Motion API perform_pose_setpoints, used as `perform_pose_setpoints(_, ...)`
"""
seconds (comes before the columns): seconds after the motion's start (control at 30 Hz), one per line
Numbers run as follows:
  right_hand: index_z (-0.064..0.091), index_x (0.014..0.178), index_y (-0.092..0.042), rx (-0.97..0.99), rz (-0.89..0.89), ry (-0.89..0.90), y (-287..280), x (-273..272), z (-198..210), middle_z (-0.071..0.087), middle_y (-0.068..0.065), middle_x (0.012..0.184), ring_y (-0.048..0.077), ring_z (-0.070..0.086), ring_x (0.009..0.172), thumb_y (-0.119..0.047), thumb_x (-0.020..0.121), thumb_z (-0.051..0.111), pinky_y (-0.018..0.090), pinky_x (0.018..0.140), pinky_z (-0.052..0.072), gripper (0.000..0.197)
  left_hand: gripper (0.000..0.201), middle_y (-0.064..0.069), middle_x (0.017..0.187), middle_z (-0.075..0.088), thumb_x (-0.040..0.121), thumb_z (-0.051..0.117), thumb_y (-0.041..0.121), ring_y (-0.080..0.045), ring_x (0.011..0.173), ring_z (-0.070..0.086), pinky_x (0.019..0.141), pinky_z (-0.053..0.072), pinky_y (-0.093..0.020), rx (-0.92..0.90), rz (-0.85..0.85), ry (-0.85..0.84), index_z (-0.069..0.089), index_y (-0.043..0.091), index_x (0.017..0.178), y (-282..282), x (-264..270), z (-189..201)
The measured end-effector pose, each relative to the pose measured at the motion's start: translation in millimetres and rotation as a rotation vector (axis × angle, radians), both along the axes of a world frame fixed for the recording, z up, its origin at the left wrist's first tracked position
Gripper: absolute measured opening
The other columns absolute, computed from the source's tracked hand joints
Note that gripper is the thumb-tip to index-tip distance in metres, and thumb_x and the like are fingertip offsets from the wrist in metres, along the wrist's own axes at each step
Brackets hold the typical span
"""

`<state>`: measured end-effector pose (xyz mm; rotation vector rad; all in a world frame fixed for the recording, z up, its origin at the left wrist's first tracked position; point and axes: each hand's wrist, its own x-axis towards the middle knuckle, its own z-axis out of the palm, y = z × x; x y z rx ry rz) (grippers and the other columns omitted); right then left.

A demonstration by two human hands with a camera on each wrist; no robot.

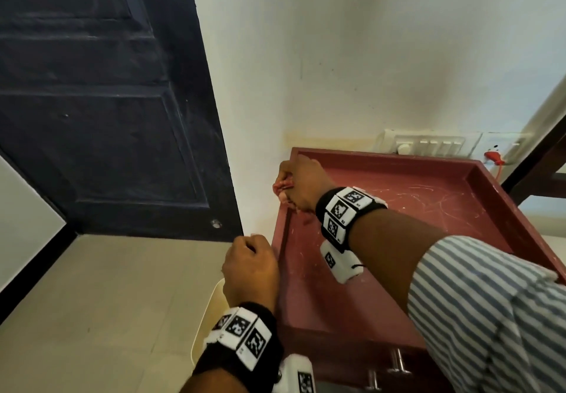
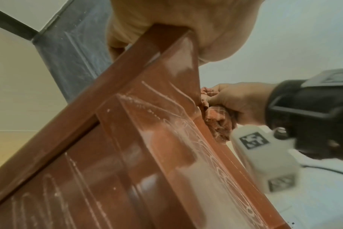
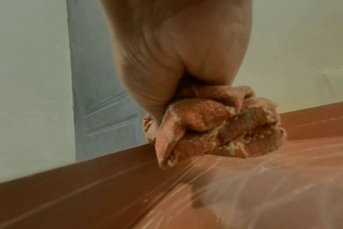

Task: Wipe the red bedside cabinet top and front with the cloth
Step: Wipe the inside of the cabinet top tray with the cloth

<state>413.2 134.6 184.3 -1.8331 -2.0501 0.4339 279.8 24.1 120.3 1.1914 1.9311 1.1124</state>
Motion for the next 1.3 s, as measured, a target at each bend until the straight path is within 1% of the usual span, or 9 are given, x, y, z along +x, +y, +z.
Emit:
perform_pose_setpoints(0.1, 0.071, 0.083, -0.019, 0.011, -0.051, -0.028, 37, 7, 9, 0.069, 0.002, 0.092, 0.025, 0.068, 0.083, -0.009, 0.068, 0.071, 0.022, 0.065, 0.046, 0.017, 0.039, -0.003, 0.088, 0.068, 0.101, 0.038, 0.040, -0.029, 0.086, 0.062, 0.083, 0.053, -0.045, 0.059, 0.006, 0.009, 0.065, 0.017, 0.084, -4, 0, 3)
perform_pose_setpoints(0.3, 0.073, 0.099, -0.013, 0.006, -0.136, -0.090, 96, 24, 16, 0.070, 0.005, 0.103, 0.029, 0.068, 0.098, -0.009, 0.077, 0.073, 0.027, 0.074, 0.046, 0.022, 0.051, 0.000, 0.060, 0.058, 0.105, 0.038, 0.036, -0.016, 0.057, 0.053, 0.054, 0.038, -0.028, 0.130, -0.017, -0.082, 0.055, 0.014, 0.063, -12, 3, 10)
perform_pose_setpoints(0.5, 0.075, 0.103, -0.013, 0.046, -0.166, -0.031, 107, 30, 10, 0.068, 0.009, 0.114, 0.032, 0.066, 0.103, -0.014, 0.080, 0.075, 0.026, 0.077, 0.045, 0.023, 0.068, 0.000, 0.058, 0.062, 0.108, 0.029, 0.044, -0.015, 0.058, 0.058, 0.063, 0.049, -0.028, 0.093, -0.023, -0.094, 0.059, 0.019, 0.052, -1, 3, 1)
perform_pose_setpoints(0.67, 0.076, 0.098, -0.014, 0.052, -0.150, 0.044, 71, 24, 4, 0.063, 0.006, 0.103, 0.029, 0.066, 0.095, -0.014, 0.075, 0.079, 0.032, 0.083, 0.055, 0.023, 0.077, -0.007, 0.065, 0.068, 0.103, 0.019, 0.058, -0.023, 0.068, 0.065, 0.074, 0.052, -0.036, 0.104, -0.034, -0.100, 0.060, 0.014, 0.054, -2, 1, 5)
perform_pose_setpoints(0.83, 0.073, 0.077, -0.018, 0.055, -0.070, 0.136, 7, 6, 3, 0.067, -0.002, 0.087, 0.014, 0.067, 0.064, -0.002, 0.076, 0.072, 0.022, 0.054, 0.051, 0.016, 0.091, -0.015, 0.086, 0.070, 0.097, 0.009, 0.070, -0.036, 0.089, 0.063, 0.090, 0.048, -0.043, -0.001, -0.009, -0.120, 0.071, 0.007, 0.073, -4, -2, 7)
perform_pose_setpoints(0.9, 0.066, 0.070, -0.024, 0.042, -0.070, 0.165, -23, -1, 0, 0.059, -0.006, 0.080, 0.005, 0.062, 0.055, 0.001, 0.080, 0.069, 0.017, 0.048, 0.048, 0.027, 0.091, -0.015, 0.077, 0.067, 0.097, 0.009, 0.071, -0.036, 0.081, 0.062, 0.084, 0.046, -0.044, -0.002, -0.008, -0.189, 0.063, 0.006, 0.063, -6, -2, 11)
perform_pose_setpoints(1.0, 0.063, 0.071, -0.031, 0.056, -0.039, 0.167, -67, -15, -6, 0.049, -0.012, 0.089, 0.011, 0.062, 0.069, -0.006, 0.080, 0.074, 0.024, 0.055, 0.053, 0.029, 0.080, -0.006, 0.052, 0.050, 0.096, 0.012, 0.075, -0.029, 0.059, 0.048, 0.070, 0.042, -0.041, 0.026, -0.027, -0.323, 0.038, 0.015, 0.050, -12, -3, 18)
perform_pose_setpoints(1.17, 0.067, 0.082, -0.035, 0.101, 0.022, 0.169, -132, -29, -15, 0.045, -0.016, 0.087, 0.009, 0.055, 0.078, -0.016, 0.077, 0.075, 0.021, 0.063, 0.045, 0.020, 0.110, -0.017, 0.077, 0.067, 0.059, 0.014, 0.108, -0.032, 0.073, 0.065, 0.085, 0.056, -0.048, -0.176, -0.100, -0.523, 0.060, 0.008, 0.066, -5, -12, 3)
perform_pose_setpoints(1.3, 0.060, 0.076, -0.042, 0.072, 0.022, 0.290, -166, -28, -28, 0.052, -0.016, 0.090, 0.005, 0.061, 0.074, -0.018, 0.083, 0.076, 0.018, 0.060, 0.052, 0.030, 0.083, -0.015, 0.065, 0.051, 0.089, 0.020, 0.087, -0.025, 0.053, 0.049, 0.057, 0.044, -0.031, -0.302, -0.188, -0.638, 0.048, 0.014, 0.062, -14, -30, 20)
